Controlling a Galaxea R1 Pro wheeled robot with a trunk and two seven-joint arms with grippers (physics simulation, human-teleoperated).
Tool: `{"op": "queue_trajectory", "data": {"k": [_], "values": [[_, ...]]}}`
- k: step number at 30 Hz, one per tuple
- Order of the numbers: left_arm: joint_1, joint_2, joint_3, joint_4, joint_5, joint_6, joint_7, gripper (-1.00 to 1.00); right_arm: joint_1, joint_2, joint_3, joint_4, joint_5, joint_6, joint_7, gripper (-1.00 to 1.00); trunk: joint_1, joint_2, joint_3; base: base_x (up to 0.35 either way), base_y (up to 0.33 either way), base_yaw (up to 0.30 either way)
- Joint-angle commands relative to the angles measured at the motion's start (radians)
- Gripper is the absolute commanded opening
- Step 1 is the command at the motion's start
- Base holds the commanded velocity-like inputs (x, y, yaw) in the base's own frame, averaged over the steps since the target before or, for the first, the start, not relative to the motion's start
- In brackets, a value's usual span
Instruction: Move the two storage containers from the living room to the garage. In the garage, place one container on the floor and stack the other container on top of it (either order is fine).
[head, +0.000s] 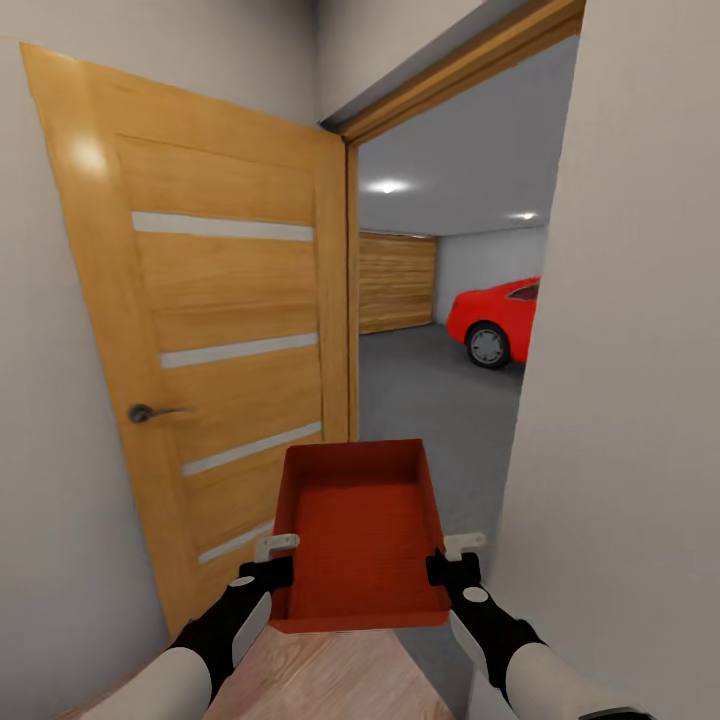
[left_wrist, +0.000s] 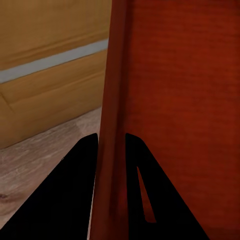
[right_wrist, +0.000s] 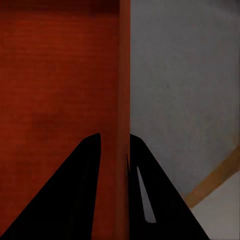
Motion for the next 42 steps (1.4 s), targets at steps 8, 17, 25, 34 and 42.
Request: {"op": "queue_trajectory", "data": {"k": [8, 17, 25, 34, 42], "values": [[0.000, 0.010, 0.031, -0.005, -0.012, -0.044, 0.091, -1.00, -0.002, 0.001, -0.014, 0.002, -0.052, 0.001, 0.007, -1.00, 0.001, -0.001, -0.002, 0.286, 0.193, -0.242], [0.000, 0.009, 0.031, -0.005, -0.012, -0.044, 0.091, -1.00, -0.002, 0.001, -0.014, 0.002, -0.052, 0.001, 0.007, -1.00, 0.001, -0.001, -0.002, 0.286, 0.198, -0.280], [0.000, 0.009, 0.031, -0.005, -0.012, -0.044, 0.091, -1.00, -0.002, 0.001, -0.014, 0.002, -0.052, 0.001, 0.007, -1.00, 0.001, -0.001, -0.002, 0.286, 0.205, -0.281], [0.000, 0.009, 0.031, -0.005, -0.012, -0.044, 0.091, -1.00, -0.002, 0.001, -0.014, 0.002, -0.052, 0.001, 0.007, -1.00, 0.001, -0.001, -0.002, 0.286, 0.205, -0.281], [0.000, 0.009, 0.031, -0.005, -0.013, -0.044, 0.091, -1.00, -0.001, 0.002, -0.014, 0.002, -0.052, 0.001, 0.007, -1.00, 0.001, -0.001, -0.002, 0.286, 0.205, -0.281]]}}
